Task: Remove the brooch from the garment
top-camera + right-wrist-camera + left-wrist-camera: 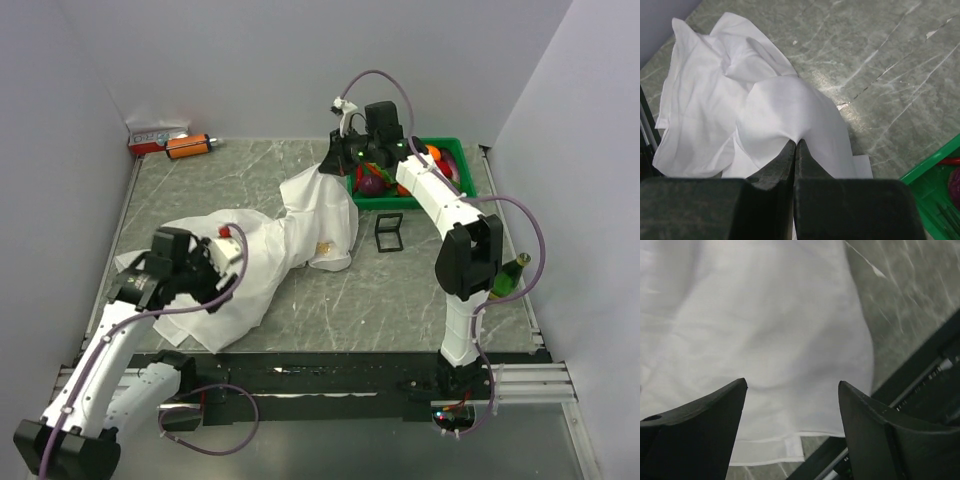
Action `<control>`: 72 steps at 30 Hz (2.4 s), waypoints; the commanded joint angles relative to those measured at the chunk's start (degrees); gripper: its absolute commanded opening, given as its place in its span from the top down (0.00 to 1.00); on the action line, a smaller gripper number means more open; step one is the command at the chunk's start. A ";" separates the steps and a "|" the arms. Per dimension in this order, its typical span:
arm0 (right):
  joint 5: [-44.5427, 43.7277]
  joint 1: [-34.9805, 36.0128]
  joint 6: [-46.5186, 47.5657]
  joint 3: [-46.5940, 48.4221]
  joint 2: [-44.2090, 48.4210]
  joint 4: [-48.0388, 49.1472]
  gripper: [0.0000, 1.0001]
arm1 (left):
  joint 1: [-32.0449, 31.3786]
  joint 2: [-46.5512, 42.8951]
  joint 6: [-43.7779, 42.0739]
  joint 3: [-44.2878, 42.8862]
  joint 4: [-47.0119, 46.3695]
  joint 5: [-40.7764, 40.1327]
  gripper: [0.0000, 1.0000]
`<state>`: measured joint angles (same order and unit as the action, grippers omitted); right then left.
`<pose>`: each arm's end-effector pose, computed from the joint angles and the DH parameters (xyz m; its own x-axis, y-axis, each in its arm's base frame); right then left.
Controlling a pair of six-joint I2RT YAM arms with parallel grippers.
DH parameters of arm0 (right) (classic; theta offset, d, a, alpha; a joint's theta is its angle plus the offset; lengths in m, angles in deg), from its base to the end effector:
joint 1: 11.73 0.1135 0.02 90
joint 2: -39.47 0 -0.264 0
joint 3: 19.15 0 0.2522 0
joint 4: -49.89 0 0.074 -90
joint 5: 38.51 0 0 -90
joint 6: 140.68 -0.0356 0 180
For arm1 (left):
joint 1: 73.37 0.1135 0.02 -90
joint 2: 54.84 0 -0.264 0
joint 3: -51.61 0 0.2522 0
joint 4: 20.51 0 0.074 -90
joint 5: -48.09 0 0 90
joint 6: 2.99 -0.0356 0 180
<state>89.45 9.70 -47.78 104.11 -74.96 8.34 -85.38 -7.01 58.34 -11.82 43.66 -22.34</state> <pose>0.4242 0.1900 0.3374 -0.4636 -0.2248 -0.8571 -0.7943 0.5342 0.2895 0.1509 -0.0443 0.2964 -0.4454 0.5569 -0.7011 0.7141 0.6933 0.0971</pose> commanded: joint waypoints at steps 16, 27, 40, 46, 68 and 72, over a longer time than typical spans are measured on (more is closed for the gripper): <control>-1.74 -0.60 -1.75 1.07 4.83 2.92 1.00 | -21.47 10.69 5.63 7.48 6.28 -14.10 0.09; -2.27 -2.88 -2.81 6.43 2.37 3.44 1.00 | -33.34 18.61 14.07 8.80 3.47 -24.58 0.21; -0.87 -4.12 -6.06 7.05 1.49 4.24 1.00 | -36.33 24.05 16.00 7.22 1.18 -26.00 0.26; -0.86 -4.29 -6.67 6.88 1.49 4.41 1.00 | -37.56 26.87 17.68 5.29 1.26 -24.23 0.24; -0.95 -4.29 -6.42 7.14 1.32 4.15 1.00 | -38.19 27.06 14.70 1.08 4.07 -32.82 0.99; -0.16 -4.29 -3.52 10.28 0.97 2.40 1.00 | -19.32 19.25 3.14 -6.47 3.73 -37.50 0.99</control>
<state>88.00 5.87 -54.14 108.76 -74.33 10.28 -119.81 20.40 72.46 -9.70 47.21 -51.74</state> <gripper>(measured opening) 0.009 0.021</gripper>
